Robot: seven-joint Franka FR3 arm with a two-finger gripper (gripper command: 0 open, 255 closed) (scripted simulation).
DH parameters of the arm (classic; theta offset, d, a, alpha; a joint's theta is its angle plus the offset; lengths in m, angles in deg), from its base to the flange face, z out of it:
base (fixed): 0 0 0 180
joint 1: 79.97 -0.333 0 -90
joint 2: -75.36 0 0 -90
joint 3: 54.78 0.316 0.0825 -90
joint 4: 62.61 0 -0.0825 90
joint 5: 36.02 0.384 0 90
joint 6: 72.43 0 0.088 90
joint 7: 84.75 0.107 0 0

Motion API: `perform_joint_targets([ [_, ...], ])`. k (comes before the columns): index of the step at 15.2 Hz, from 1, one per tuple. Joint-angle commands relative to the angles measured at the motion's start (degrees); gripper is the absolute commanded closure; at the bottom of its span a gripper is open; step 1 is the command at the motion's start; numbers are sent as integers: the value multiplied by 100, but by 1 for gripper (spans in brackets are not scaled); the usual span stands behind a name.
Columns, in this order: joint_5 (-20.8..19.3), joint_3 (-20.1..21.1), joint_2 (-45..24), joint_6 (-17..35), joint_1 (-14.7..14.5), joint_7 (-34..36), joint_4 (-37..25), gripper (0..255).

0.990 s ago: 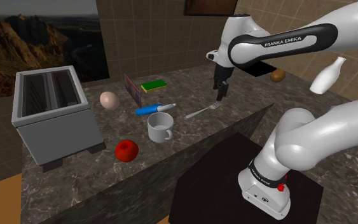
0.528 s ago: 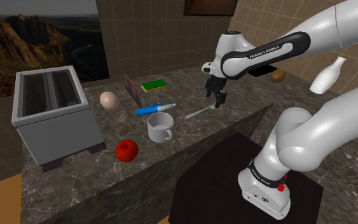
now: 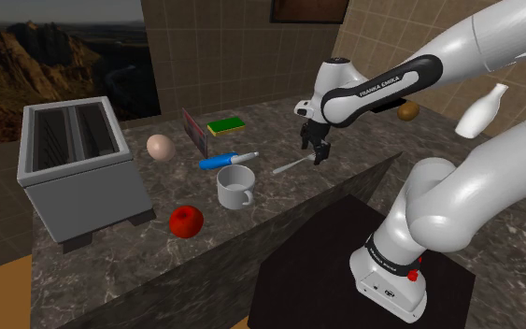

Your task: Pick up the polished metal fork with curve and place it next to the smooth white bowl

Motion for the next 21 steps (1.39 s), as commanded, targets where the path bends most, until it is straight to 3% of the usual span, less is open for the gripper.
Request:
perform_joint_targets([
  [1,1,-3,-7,10,-1,-1,2,0],
  [4,0,-2,-6,9,-1,-1,2,0],
  [5,0,-2,-6,9,-1,-1,2,255],
  [14,1,-1,-8,10,0,-1,2,255],
  [21,29,180,449,-699,42,12,-257,255],
])
